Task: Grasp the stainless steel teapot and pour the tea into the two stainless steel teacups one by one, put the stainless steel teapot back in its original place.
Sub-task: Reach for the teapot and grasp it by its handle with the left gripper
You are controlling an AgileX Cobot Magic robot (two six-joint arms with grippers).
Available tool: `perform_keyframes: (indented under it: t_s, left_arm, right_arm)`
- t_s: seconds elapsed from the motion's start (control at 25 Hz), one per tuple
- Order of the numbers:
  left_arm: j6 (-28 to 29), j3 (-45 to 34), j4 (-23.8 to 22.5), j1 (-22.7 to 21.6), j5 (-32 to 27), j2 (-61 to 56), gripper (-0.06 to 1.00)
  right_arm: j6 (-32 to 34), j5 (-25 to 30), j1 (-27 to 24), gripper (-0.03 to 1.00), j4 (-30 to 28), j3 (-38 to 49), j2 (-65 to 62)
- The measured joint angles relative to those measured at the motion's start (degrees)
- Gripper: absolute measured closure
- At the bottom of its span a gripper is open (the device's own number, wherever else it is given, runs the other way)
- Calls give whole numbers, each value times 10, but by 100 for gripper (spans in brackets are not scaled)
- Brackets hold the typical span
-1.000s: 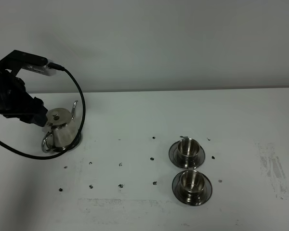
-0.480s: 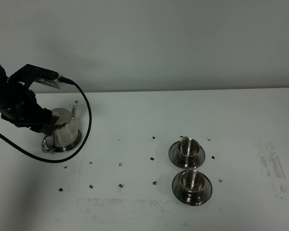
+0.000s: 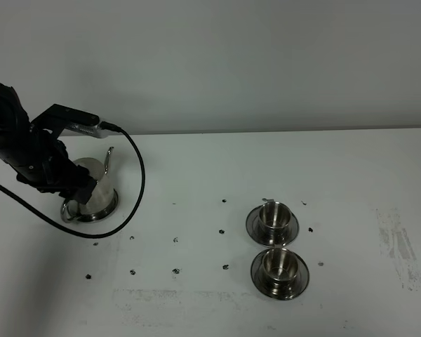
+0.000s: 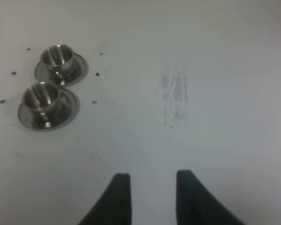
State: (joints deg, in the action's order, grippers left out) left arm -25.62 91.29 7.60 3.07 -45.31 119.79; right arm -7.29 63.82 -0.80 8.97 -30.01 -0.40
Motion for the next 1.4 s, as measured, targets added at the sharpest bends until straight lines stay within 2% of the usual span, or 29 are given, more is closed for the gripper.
perform_keyframes:
  t_s: [0.76, 1.24, 1.4]
  left_arm:
    - [38, 0, -1, 2, 21, 22, 34]
    - [40, 0, -1, 3, 21, 25, 61]
    - [41, 0, -1, 3, 21, 34, 64]
  right_arm:
    - [0, 0, 0, 74, 0, 0, 0]
    - [0, 0, 0, 74, 0, 0, 0]
    - [0, 0, 0, 74, 0, 0, 0]
